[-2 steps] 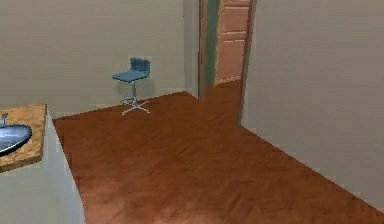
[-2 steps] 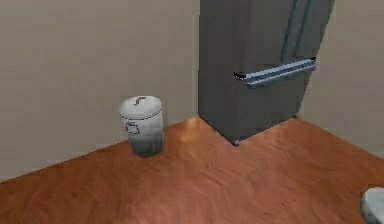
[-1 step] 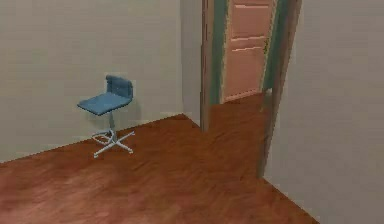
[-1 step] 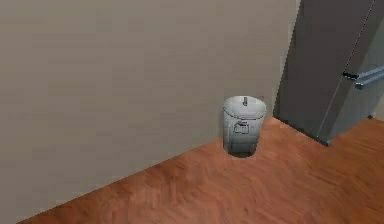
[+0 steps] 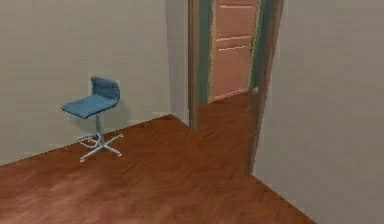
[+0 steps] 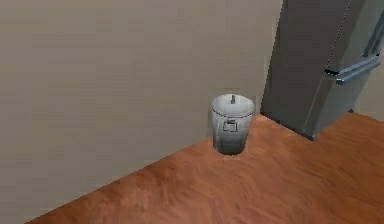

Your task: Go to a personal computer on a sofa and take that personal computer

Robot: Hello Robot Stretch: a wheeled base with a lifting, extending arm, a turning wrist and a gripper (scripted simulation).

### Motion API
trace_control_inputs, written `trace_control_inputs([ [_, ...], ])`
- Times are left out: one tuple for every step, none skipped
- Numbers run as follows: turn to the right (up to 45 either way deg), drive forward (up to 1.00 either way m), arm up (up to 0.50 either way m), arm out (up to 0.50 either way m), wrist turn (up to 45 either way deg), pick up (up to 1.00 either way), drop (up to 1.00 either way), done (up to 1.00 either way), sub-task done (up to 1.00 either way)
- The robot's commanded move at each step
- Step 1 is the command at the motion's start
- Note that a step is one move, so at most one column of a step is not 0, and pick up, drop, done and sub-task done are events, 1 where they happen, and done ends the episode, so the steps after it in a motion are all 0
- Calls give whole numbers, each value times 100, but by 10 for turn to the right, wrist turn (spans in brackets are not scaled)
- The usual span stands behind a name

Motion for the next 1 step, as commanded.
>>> trace_control_inputs([
  [0,100,0,0,0,0,0,0,0],
])
